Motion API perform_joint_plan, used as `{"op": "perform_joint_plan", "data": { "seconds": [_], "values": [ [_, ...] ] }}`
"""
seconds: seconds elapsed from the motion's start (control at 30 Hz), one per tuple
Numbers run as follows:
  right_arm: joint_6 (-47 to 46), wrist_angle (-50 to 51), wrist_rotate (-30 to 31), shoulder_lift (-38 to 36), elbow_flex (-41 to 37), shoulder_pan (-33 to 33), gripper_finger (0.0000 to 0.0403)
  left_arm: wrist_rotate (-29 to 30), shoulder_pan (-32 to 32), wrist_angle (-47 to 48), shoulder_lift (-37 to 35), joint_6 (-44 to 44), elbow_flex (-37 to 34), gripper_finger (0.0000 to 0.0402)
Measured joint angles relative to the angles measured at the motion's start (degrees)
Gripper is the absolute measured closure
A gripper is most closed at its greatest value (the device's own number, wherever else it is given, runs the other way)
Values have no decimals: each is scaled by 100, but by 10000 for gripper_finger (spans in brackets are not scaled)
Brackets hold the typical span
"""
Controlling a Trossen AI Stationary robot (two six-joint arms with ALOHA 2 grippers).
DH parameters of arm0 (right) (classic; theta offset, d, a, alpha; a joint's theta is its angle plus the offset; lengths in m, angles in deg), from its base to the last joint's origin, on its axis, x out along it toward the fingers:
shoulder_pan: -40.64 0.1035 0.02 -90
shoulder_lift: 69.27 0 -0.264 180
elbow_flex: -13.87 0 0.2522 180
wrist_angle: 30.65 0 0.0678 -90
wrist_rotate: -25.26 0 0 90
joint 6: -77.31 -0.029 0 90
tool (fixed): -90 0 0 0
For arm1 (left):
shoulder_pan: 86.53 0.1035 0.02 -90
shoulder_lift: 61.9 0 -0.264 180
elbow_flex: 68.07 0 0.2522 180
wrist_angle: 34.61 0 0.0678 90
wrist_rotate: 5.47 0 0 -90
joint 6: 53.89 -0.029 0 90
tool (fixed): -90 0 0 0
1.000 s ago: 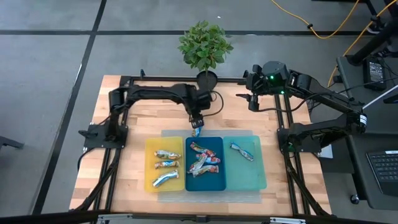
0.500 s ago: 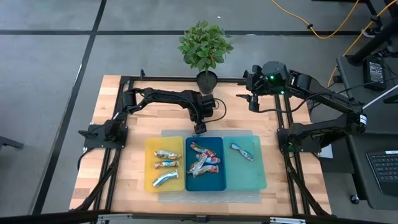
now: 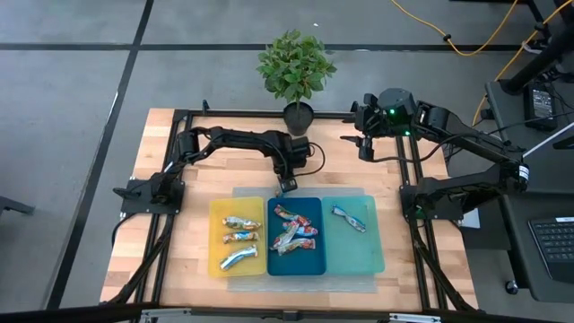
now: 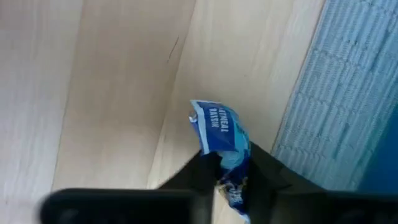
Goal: Pick and place Granola Bars by type
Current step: Put the blue granola bar into the light blue bin
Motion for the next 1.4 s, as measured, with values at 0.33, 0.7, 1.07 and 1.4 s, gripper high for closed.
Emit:
{"op": "perform_joint_plan", "data": {
  "seconds": [0.33, 0.7, 1.07, 1.4],
  "values": [
    [-79, -168, 4, 0, 0, 2, 181, 542, 39, 1300, -351, -570, 1289, 381],
    [-522, -199, -485, 0, -85, 0, 181, 2222, -43, 707, -2323, -482, 2243, 385],
    [-2457, -4011, -1440, 219, -1053, 0, 125, 3229, -414, -185, -3436, -612, 2247, 386],
    [-3298, -4995, -2498, 1391, -433, 111, 17, 3248, -789, -823, -3396, -1600, 2236, 385]
  ]
}}
